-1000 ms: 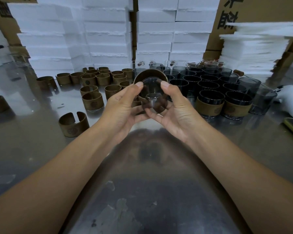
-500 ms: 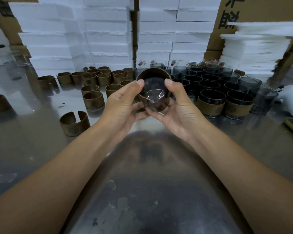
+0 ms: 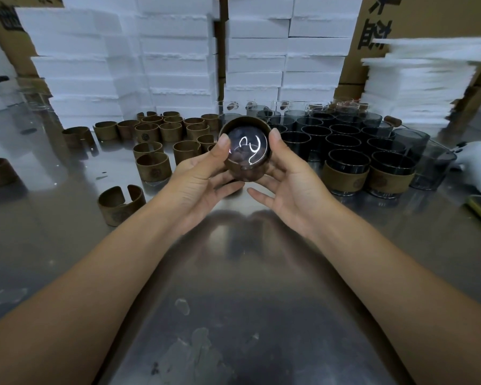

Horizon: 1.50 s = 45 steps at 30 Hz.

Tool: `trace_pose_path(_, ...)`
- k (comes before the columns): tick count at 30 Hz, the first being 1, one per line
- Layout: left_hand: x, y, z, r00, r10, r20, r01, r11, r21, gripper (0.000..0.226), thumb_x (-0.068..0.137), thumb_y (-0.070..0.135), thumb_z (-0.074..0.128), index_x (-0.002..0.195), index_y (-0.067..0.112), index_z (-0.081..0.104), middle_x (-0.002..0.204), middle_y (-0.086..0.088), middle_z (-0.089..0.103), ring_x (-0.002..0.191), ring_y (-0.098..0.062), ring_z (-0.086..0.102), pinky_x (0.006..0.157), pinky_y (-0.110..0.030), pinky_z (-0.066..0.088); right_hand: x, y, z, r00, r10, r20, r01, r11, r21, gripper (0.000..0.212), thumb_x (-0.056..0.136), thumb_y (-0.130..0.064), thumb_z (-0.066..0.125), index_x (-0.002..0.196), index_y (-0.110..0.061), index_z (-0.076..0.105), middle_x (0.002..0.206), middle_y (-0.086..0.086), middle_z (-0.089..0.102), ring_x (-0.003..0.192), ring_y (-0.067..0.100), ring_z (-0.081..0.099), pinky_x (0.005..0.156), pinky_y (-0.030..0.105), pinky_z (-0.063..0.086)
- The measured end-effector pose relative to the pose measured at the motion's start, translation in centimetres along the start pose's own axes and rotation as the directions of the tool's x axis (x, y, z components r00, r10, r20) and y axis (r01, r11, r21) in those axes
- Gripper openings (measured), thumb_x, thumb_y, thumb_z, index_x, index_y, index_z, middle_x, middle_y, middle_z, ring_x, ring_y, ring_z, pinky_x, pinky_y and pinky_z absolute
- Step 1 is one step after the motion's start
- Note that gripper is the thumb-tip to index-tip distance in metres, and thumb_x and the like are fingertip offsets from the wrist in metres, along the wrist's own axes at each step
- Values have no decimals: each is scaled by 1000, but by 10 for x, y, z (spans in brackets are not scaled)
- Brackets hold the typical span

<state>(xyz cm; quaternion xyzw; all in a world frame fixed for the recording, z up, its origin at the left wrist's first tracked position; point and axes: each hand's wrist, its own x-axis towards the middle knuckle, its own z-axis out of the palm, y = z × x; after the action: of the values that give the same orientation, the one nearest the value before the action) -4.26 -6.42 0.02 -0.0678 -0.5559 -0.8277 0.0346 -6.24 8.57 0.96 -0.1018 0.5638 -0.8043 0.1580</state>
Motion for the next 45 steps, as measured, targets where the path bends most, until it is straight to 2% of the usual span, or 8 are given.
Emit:
trace_pose_path(7,0,0,0,1000,-9,5,8,999,37,53,68,45,63,111,14,65,109,-4,72,103,-15,68,87,-26,55,1,-1,2,1000,23,-5,-23,995,93,33,92,-49,50,100,-20,66,85,-5,68,86,9,64,76,28,49)
trace_pose_path(12,-1,3,3,999,26,-25,-25,999,31,66,53,48,71,109,13,64,97,1,73,88,-8,68,71,-17,53,-1,0,6,995,94,15,-94,948,303,36,86,-46,59,106,-16,62,74,-6,64,73,7,62,69,25,49)
trace_pose_path(18,0,4,2,998,61,-5,-61,998,-13,89,33,56,85,107,12,64,99,-3,72,88,-10,67,73,-17,53,-1,-1,9,996,80,43,-90,929,359,33,87,-44,58,102,-15,61,69,-6,68,62,6,66,64,21,52)
trace_pose_path(25,-2,4,7,998,46,-44,-46,999,-14,77,47,45,71,113,8,61,96,-2,71,83,-8,66,72,-16,52,-1,0,8,995,102,21,-103,927,362,30,92,-44,53,94,-16,63,66,-6,68,56,6,65,64,22,49)
trace_pose_path(34,-1,3,5,996,22,-88,-20,999,33,66,67,25,65,129,5,54,95,2,71,80,-4,65,73,-16,48,1,0,8,985,162,-55,-158,985,69,44,96,-52,40,118,-20,61,114,6,66,103,19,62,87,39,44)
trace_pose_path(38,-2,1,3,997,69,-46,-61,985,163,75,59,15,73,131,8,52,107,-1,70,99,-9,66,87,-22,52,1,-3,5,973,230,3,-229,967,115,59,93,-63,32,125,-21,57,120,12,65,100,28,67,76,42,48)
trace_pose_path(41,-2,-2,6,995,92,-42,-77,957,281,83,48,26,80,127,16,55,115,-1,68,109,-13,63,97,-29,48,1,-5,4,983,174,-52,-166,978,125,48,94,-53,43,123,-19,60,116,9,69,106,25,65,72,37,49)
trace_pose_path(45,-1,-3,6,988,17,-156,42,929,367,80,55,43,74,129,17,56,112,1,68,105,-11,63,87,-27,49,4,-6,3,984,-6,-175,28,992,121,41,92,-36,57,129,-18,56,120,8,66,107,22,64,79,35,52)
